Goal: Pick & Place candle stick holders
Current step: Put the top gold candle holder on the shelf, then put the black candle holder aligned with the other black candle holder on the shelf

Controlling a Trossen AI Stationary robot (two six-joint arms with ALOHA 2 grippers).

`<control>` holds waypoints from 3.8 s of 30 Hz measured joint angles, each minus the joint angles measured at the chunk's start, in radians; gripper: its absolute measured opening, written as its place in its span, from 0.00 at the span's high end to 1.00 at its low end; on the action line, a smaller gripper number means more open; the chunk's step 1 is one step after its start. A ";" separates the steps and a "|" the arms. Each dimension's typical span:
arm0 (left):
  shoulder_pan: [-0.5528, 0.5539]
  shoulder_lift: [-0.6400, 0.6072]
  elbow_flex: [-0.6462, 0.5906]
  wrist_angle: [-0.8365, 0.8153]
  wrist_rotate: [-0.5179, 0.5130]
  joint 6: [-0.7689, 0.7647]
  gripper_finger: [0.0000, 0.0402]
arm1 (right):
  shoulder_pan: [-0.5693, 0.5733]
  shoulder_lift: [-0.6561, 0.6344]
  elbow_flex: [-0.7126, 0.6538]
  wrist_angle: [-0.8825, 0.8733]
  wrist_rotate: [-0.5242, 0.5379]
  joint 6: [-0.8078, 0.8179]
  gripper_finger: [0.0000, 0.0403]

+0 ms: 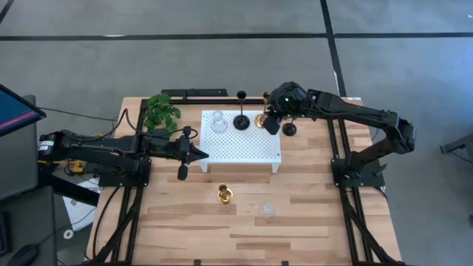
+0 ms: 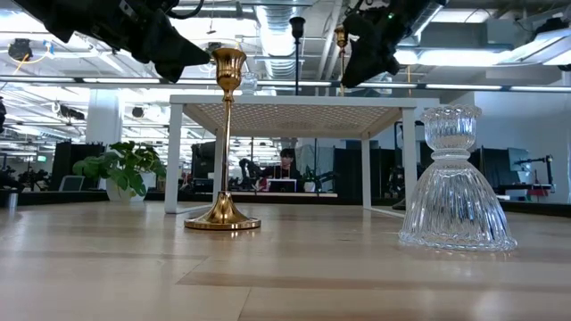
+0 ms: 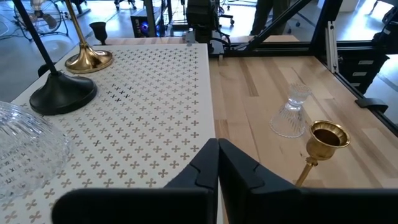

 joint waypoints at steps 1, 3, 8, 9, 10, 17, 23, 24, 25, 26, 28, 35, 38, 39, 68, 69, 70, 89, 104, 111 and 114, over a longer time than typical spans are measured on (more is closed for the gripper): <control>0.000 0.000 0.000 0.000 0.000 0.000 0.98 | 0.000 -0.001 0.001 -0.005 0.000 0.000 0.73; 0.000 0.000 0.000 0.000 0.000 0.000 0.98 | 0.000 -0.013 0.001 -0.030 0.000 0.000 0.70; 0.000 0.000 0.000 0.000 0.000 0.000 0.98 | 0.005 -0.070 0.001 -0.086 -0.001 0.001 0.64; 0.000 0.000 0.000 0.000 0.000 0.000 0.98 | 0.009 -0.087 0.001 -0.094 -0.001 0.003 0.64; 0.000 0.000 0.000 0.000 0.000 0.000 0.98 | 0.010 -0.104 0.001 -0.105 -0.001 0.003 0.63; 0.000 0.000 0.000 0.000 0.000 0.000 0.98 | 0.063 -0.239 0.002 -0.209 -0.003 0.074 0.70; 0.000 0.000 0.000 0.000 0.000 0.000 0.98 | 0.168 -0.320 0.002 -0.329 0.054 0.111 0.94; 0.000 0.000 0.000 0.000 0.000 0.000 0.98 | 0.195 -0.328 0.002 -0.343 0.085 0.124 0.97; 0.000 0.000 0.000 0.000 0.000 0.000 0.98 | 0.225 -0.335 -0.003 -0.351 0.124 0.138 0.98; 0.000 0.000 0.000 0.000 0.000 0.000 0.98 | 0.255 -0.343 -0.014 -0.354 0.163 0.158 0.97; 0.000 0.000 0.000 0.000 0.000 0.000 0.98 | 0.314 -0.355 -0.042 -0.365 0.235 0.199 0.97; 0.000 0.000 0.000 0.000 0.000 0.000 0.98 | 0.486 -0.414 -0.223 -0.346 0.421 0.388 0.99; 0.000 0.000 0.000 0.001 0.000 0.000 0.98 | 0.537 -0.442 -0.317 -0.289 0.468 0.458 1.00; 0.000 0.000 0.000 0.001 0.000 0.000 0.98 | 0.550 -0.449 -0.348 -0.260 0.473 0.475 1.00; 0.000 0.000 0.000 0.000 0.000 0.000 0.98 | 0.688 -0.449 -0.822 0.127 0.755 0.878 1.00; 0.000 0.000 0.000 0.000 0.000 0.000 0.98 | 0.678 -0.449 -0.835 0.149 0.756 0.876 1.00; 0.000 0.000 0.000 0.000 0.000 0.000 0.98 | 0.669 -0.449 -0.848 0.163 0.756 0.876 1.00; 0.000 0.000 0.000 0.000 0.000 0.000 0.98 | 0.599 -0.432 -0.911 0.334 0.710 0.658 0.71; 0.000 0.000 0.000 0.000 0.000 0.000 0.98 | 0.447 -0.182 -0.911 0.472 0.800 0.628 0.56; 0.000 0.000 0.000 0.000 0.000 0.000 0.98 | 0.369 -0.110 -0.911 0.677 0.813 0.464 0.65; 0.000 0.000 0.000 0.000 0.000 0.000 0.98 | 0.320 -0.108 -0.911 0.731 0.812 0.398 0.66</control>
